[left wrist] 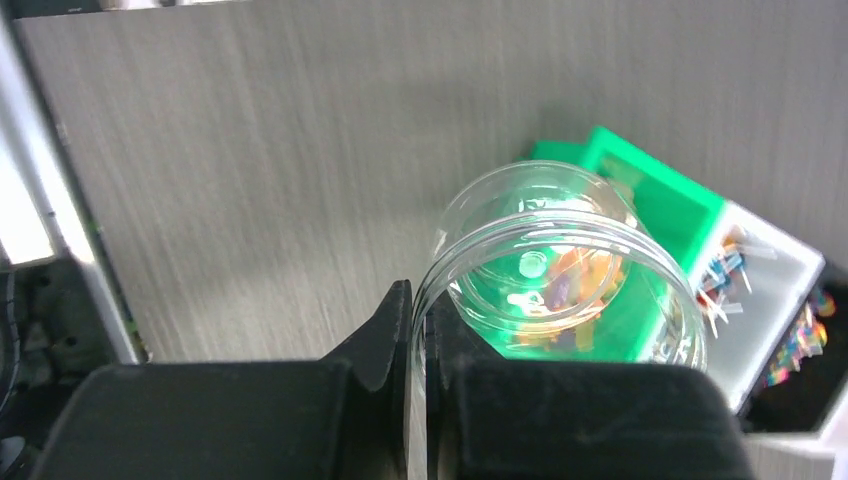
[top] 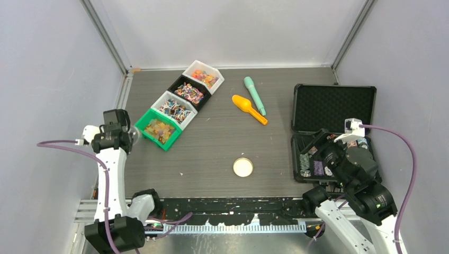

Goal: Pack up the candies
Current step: Pick up the packing bottle from the center of the board, then place the packing bottle at the center of the board, then pick up the spatula from the center of the board.

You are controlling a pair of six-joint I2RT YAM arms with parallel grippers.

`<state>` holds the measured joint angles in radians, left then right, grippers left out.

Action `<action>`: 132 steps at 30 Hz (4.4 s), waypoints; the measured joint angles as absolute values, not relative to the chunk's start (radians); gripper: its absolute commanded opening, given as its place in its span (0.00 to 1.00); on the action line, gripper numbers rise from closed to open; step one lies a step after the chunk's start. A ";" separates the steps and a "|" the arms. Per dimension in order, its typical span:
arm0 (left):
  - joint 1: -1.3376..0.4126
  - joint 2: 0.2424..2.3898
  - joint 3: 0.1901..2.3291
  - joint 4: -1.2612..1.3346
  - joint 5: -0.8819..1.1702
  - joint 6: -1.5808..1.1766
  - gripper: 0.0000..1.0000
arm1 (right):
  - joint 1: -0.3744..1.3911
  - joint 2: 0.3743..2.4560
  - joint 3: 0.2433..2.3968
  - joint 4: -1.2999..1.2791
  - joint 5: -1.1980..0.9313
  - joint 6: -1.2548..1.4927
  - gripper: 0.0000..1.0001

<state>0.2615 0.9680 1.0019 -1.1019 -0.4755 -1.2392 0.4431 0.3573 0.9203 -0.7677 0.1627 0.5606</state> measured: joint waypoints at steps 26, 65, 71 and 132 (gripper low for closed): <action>-0.591 1.495 1.229 -0.744 -0.105 -0.525 0.00 | 0.443 0.340 0.929 -0.856 0.269 0.636 0.78; -0.766 1.878 1.469 -0.638 -0.117 -0.490 0.80 | 0.443 0.398 0.916 -0.832 0.252 0.625 0.80; -0.715 1.618 1.470 -0.675 -0.133 -0.483 0.99 | 0.443 0.545 0.914 -0.759 0.238 0.619 0.80; -0.548 0.657 0.920 -0.685 -0.217 -0.166 0.95 | 0.436 1.798 1.251 -0.377 0.081 -0.024 0.10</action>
<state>-0.5480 0.6571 0.9195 -0.6853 -0.2169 -0.1658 0.4362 1.7985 1.2510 -0.3775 0.0814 -0.0242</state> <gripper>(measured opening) 0.958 0.338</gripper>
